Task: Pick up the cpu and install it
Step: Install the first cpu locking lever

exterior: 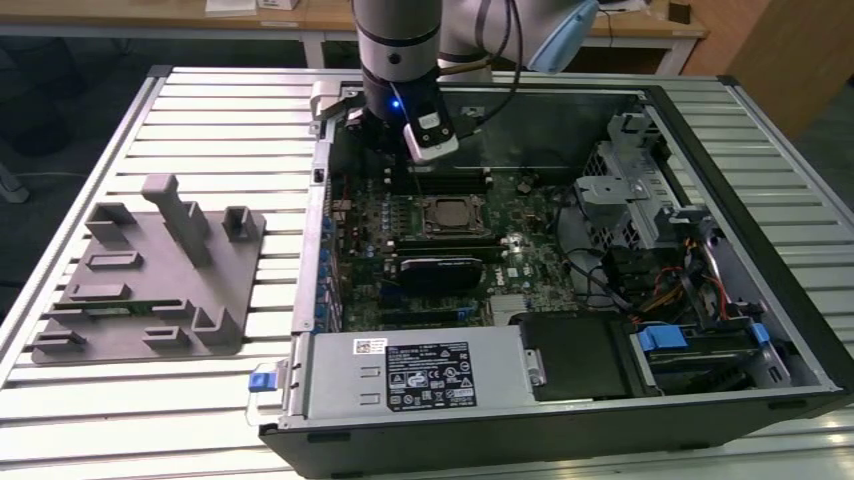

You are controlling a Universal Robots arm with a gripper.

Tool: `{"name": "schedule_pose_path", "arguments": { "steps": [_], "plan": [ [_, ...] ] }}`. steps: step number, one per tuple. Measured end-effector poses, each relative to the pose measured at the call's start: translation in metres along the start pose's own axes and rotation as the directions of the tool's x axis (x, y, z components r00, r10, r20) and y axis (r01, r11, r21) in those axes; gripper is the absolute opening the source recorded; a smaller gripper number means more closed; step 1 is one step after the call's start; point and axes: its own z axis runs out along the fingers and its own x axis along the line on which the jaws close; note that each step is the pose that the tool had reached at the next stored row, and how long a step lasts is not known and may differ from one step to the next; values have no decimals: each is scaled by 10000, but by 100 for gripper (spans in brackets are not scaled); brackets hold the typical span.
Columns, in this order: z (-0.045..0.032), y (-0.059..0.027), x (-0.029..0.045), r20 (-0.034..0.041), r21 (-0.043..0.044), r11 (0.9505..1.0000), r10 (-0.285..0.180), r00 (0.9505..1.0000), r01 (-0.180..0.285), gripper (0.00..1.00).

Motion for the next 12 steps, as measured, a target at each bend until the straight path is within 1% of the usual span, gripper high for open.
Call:
{"name": "schedule_pose_path", "arguments": {
  "steps": [5,8,12],
  "plan": [
    [0,1,-10,-1,-3,10000,-2,10000,2,11],
    [2,7,-52,-1,-2,10000,-1,10000,1,11],
    [4,18,-133,0,-2,10000,-1,10000,1,11]
  ]
}}
